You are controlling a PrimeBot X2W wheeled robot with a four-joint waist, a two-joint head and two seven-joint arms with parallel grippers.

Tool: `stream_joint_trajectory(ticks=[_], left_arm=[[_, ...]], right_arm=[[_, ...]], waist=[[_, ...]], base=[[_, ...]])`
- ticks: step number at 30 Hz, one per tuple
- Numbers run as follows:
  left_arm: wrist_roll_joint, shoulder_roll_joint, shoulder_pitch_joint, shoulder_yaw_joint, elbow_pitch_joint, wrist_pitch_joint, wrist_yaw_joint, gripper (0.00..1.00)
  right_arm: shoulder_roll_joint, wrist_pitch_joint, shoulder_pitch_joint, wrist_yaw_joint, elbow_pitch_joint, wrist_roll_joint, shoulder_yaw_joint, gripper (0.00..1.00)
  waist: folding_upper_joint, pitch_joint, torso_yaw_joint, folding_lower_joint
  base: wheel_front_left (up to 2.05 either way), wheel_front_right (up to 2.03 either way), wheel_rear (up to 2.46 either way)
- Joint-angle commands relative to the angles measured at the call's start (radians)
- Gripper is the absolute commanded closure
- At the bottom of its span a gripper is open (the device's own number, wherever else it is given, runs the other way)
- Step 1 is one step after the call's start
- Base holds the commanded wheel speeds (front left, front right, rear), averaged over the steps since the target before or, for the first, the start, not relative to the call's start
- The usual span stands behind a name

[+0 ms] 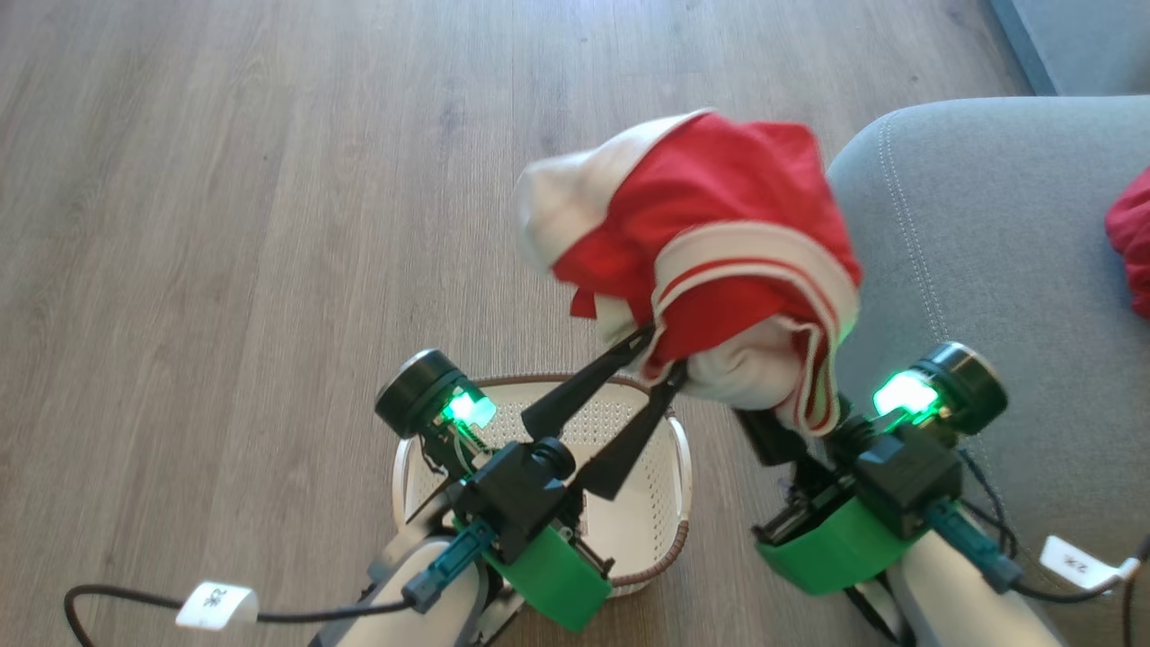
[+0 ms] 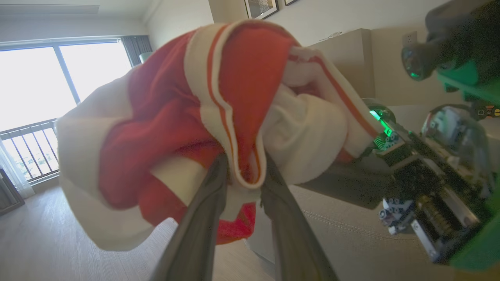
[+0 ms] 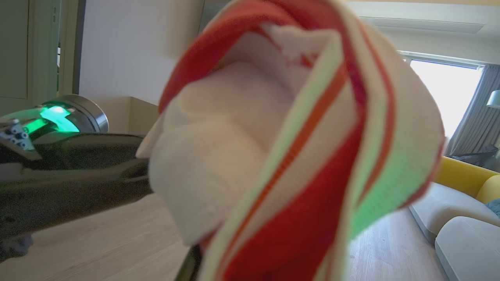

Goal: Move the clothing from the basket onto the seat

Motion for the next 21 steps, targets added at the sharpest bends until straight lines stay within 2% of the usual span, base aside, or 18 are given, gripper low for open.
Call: stream_joint_trajectory(ticks=[1,4,6,21], left_arm=[[0.005,0.004,-0.017,0.026,-0.024,0.004,-0.001,0.52],[0.008,0.002,-0.017,0.030,-0.027,0.004,0.000,0.17],[0.010,0.001,-0.018,0.033,-0.029,0.004,0.001,0.01],[0.011,0.009,0.002,0.054,0.042,0.004,0.001,0.00]], right_arm=[[0.021,-0.008,-0.050,-0.001,-0.061,0.006,-0.010,1.00],[0.025,-0.008,-0.050,-0.001,-0.069,0.005,-0.023,1.00],[0.026,-0.008,-0.048,-0.001,-0.073,0.003,-0.029,1.00],[0.020,-0.008,-0.056,-0.001,-0.090,-0.011,-0.104,1.00]], waist=[[0.0000,0.003,-0.001,0.0000],[0.0000,0.005,-0.001,0.0000],[0.0000,0.005,-0.001,0.0000],[0.0000,0.009,-0.011,0.0000]], base=[[0.00,0.00,0.00],[0.00,0.00,0.00],[0.00,0.00,0.00],[0.00,0.00,0.00]])
